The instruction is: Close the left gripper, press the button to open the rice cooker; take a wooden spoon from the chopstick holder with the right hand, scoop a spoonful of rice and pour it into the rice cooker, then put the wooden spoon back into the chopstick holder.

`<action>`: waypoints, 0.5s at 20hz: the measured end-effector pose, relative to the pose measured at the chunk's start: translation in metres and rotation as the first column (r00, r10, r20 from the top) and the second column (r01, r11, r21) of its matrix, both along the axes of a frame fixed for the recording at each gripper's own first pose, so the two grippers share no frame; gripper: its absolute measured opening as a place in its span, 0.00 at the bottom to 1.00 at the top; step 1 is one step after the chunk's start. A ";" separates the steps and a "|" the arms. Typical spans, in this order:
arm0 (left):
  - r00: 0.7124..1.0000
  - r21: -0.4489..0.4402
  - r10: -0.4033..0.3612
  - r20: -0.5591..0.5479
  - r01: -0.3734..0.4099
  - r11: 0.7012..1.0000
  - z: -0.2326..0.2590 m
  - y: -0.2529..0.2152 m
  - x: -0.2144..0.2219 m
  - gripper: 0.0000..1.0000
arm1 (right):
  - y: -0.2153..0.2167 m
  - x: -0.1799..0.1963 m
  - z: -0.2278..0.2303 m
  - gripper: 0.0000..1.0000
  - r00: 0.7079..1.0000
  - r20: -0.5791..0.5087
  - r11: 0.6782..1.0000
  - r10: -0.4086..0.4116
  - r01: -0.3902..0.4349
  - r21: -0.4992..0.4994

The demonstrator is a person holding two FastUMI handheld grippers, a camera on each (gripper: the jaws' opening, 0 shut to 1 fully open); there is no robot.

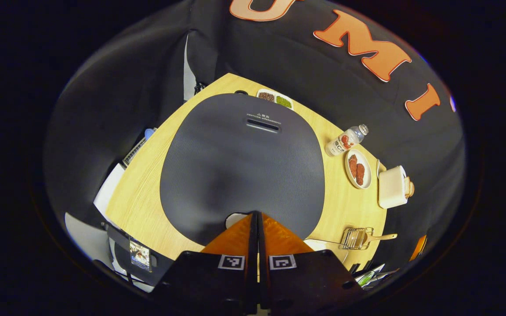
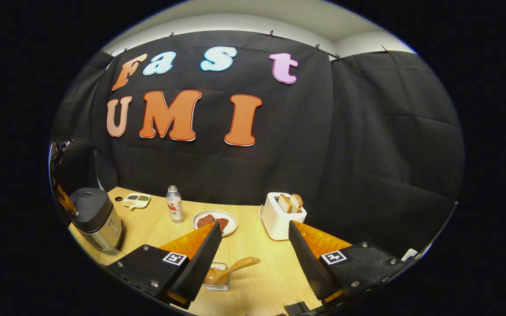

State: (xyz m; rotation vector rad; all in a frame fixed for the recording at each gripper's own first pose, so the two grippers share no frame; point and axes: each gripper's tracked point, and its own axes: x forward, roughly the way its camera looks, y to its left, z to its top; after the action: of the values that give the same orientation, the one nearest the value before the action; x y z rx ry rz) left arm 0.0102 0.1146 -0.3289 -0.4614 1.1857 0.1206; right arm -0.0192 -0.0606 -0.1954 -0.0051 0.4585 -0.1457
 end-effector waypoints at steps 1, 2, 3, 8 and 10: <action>0.999 0.032 -0.024 0.046 0.022 0.999 0.004 0.003 0.001 0.07 | 0.001 0.001 -0.005 0.95 1.000 -0.014 1.000 0.005 -0.004 0.005; 0.996 0.067 -0.047 0.072 0.042 0.997 0.005 0.003 0.001 0.07 | 0.001 0.001 -0.011 0.95 1.000 -0.031 1.000 0.005 -0.005 0.010; 0.990 0.110 -0.061 0.123 0.048 0.993 0.016 0.005 0.004 0.06 | 0.000 0.001 -0.018 0.95 0.999 -0.049 1.000 0.004 -0.003 0.020; 0.909 0.267 -0.120 0.399 0.010 0.964 0.086 0.016 0.045 0.06 | 0.002 -0.007 -0.058 0.95 0.989 -0.148 0.995 -0.002 0.016 0.095; 0.877 0.323 -0.129 0.462 -0.031 0.946 0.112 0.022 0.057 0.06 | 0.004 -0.009 -0.072 0.95 0.983 -0.182 0.993 0.006 0.015 0.114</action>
State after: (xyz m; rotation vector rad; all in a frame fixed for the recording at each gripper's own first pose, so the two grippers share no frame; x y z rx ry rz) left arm 0.0675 0.1370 -0.2173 -0.1532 0.6682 0.1426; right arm -0.0277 -0.0568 -0.2670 0.0964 0.6497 -0.1239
